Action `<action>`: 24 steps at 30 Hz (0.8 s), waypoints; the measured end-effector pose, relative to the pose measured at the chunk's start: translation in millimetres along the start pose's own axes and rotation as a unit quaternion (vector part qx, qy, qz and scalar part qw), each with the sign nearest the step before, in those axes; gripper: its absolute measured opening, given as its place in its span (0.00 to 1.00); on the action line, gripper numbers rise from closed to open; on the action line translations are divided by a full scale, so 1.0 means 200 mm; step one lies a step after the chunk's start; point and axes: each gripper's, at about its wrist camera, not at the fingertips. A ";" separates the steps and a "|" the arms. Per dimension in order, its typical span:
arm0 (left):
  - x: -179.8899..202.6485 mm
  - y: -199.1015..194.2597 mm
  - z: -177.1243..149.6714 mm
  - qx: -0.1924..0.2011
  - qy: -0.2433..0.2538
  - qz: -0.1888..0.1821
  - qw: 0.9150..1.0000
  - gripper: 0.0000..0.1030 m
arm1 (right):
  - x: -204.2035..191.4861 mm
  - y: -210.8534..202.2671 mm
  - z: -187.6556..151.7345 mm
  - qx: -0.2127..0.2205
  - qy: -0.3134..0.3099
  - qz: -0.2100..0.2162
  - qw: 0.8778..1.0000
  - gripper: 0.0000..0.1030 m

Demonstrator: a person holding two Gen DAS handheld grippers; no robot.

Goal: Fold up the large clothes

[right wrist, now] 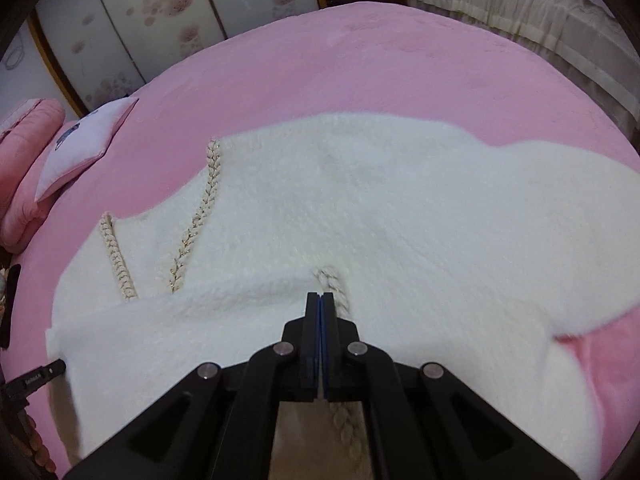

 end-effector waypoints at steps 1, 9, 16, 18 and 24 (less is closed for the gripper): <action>0.00 -0.02 -0.03 -0.003 0.000 -0.009 1.000 0.10 | 0.02 -0.04 -0.03 -0.005 0.010 0.007 1.000 0.00; 0.07 -0.14 -0.46 -0.052 -0.012 -0.084 0.995 0.41 | 0.11 -0.24 -0.34 -0.085 0.105 0.065 0.989 0.01; 0.29 -0.19 -0.80 -0.108 0.005 -0.117 0.987 0.43 | 0.23 -0.21 -0.59 -0.156 0.157 0.108 0.969 0.04; 0.37 -0.20 -0.85 -0.118 0.007 -0.108 0.987 0.43 | 0.28 -0.20 -0.62 -0.174 0.152 0.119 0.966 0.04; 0.67 -0.26 -0.91 -0.138 0.024 -0.113 0.984 0.63 | 0.50 -0.26 -0.58 -0.189 0.120 0.145 0.964 0.17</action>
Point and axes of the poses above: each gripper's, at about its wrist camera, not at the fingertips, and y roughly the way its jaws point, x to its right, z to its top, and after that the axes turned 8 degrees about -z, right-handed
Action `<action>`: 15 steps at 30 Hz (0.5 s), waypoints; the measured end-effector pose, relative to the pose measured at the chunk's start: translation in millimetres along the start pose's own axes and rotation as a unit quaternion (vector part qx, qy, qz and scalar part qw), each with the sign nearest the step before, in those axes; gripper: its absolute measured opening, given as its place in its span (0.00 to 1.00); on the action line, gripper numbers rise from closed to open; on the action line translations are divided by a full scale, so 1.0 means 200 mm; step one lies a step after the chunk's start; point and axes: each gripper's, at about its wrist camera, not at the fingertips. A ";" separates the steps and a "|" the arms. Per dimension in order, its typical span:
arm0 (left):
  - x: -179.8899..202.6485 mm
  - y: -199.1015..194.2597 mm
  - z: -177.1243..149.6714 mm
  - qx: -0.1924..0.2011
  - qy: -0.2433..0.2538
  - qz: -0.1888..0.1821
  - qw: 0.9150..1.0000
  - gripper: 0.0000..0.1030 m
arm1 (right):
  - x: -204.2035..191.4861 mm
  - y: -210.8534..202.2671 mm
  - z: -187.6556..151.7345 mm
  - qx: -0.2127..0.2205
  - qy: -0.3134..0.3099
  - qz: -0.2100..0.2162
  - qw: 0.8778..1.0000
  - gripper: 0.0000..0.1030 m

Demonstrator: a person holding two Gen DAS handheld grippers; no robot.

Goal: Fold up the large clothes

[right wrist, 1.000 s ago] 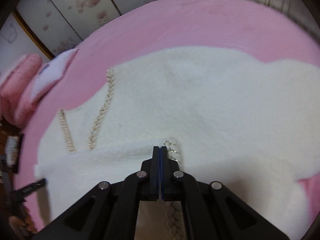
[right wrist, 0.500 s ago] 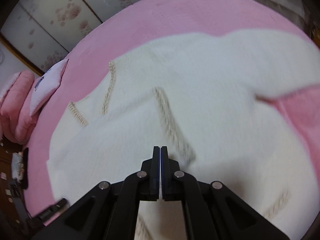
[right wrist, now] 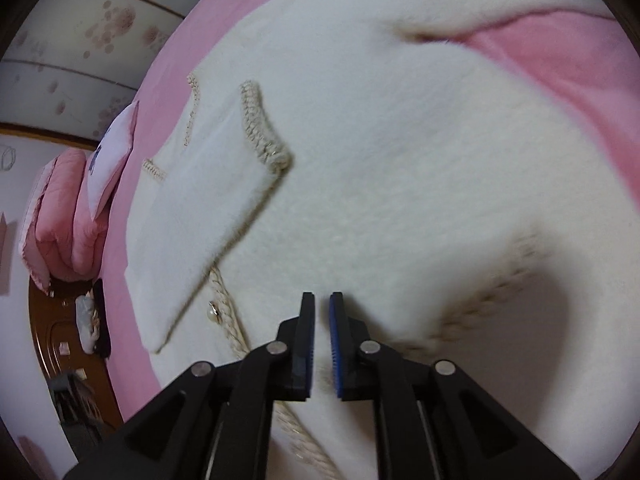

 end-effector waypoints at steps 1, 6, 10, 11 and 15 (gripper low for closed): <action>0.08 0.00 0.00 -0.002 0.002 -0.003 1.000 0.66 | 0.03 -0.02 0.02 -0.003 -0.002 0.001 1.000 0.28; 0.43 0.04 -0.03 -0.020 0.007 -0.031 0.999 0.75 | 0.31 -0.17 0.14 -0.015 0.015 0.011 1.000 0.38; 0.77 0.12 -0.09 -0.038 0.041 -0.042 0.998 0.76 | 0.57 -0.29 0.27 0.004 0.047 0.001 0.999 0.43; 0.82 0.14 -0.10 -0.041 0.050 -0.041 0.997 0.76 | 0.65 -0.32 0.30 0.011 0.059 -0.004 0.998 0.46; 0.95 0.14 -0.16 -0.056 0.094 -0.028 0.994 0.76 | 0.91 -0.42 0.44 0.045 0.102 -0.022 0.994 0.47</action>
Point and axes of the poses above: each gripper's, at about its wrist camera, not at the fingertips, and y roughly the way its jaws point, x to its right, z to its top, and after that the axes turned 8 degrees about -z, right-handed
